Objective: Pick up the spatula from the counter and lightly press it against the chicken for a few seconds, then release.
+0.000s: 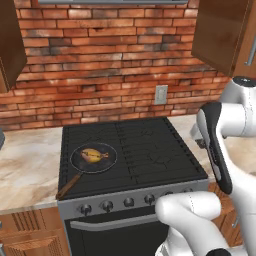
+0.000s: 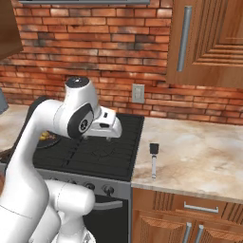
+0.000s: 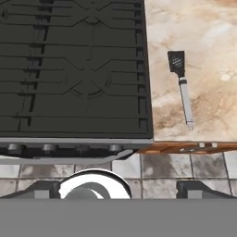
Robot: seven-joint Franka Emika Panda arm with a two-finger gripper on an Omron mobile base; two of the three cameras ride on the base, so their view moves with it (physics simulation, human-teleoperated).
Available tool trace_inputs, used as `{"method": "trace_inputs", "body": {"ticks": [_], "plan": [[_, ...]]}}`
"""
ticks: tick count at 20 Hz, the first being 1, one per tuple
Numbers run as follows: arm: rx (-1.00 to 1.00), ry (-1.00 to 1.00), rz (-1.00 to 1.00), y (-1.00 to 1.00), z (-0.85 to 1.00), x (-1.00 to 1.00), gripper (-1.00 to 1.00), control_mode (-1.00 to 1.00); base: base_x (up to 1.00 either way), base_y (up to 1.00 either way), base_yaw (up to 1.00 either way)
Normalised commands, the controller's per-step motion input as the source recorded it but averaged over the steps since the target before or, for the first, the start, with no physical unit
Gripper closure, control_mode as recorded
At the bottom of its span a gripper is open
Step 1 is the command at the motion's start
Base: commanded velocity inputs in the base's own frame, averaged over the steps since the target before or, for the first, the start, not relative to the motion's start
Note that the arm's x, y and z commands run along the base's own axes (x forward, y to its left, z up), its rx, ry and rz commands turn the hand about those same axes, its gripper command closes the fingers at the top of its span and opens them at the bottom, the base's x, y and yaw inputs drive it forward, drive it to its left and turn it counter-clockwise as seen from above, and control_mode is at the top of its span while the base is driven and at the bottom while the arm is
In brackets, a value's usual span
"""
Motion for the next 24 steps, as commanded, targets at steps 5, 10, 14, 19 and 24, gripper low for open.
{"method": "trace_inputs", "body": {"ticks": [5, 10, 14, 19, 24], "plan": [[-0.03, 0.00, 0.00, -0.31, -0.23, 0.01, -1.00, -1.00, 0.00, 0.00, 0.00], [-0.01, 0.00, 0.01, -0.38, -0.19, 0.09, -1.00, -1.00, 0.00, 0.00, 0.00], [0.00, 0.00, 0.01, -0.25, -0.07, 0.20, -1.00, -1.00, 0.00, 0.00, 0.00], [0.00, 0.00, 0.00, -0.29, -0.06, 0.20, -1.00, -1.00, 0.00, 0.00, 0.00], [0.00, 0.01, 0.00, -0.32, -0.20, 0.10, -1.00, -1.00, 0.00, 0.00, 0.00]]}}
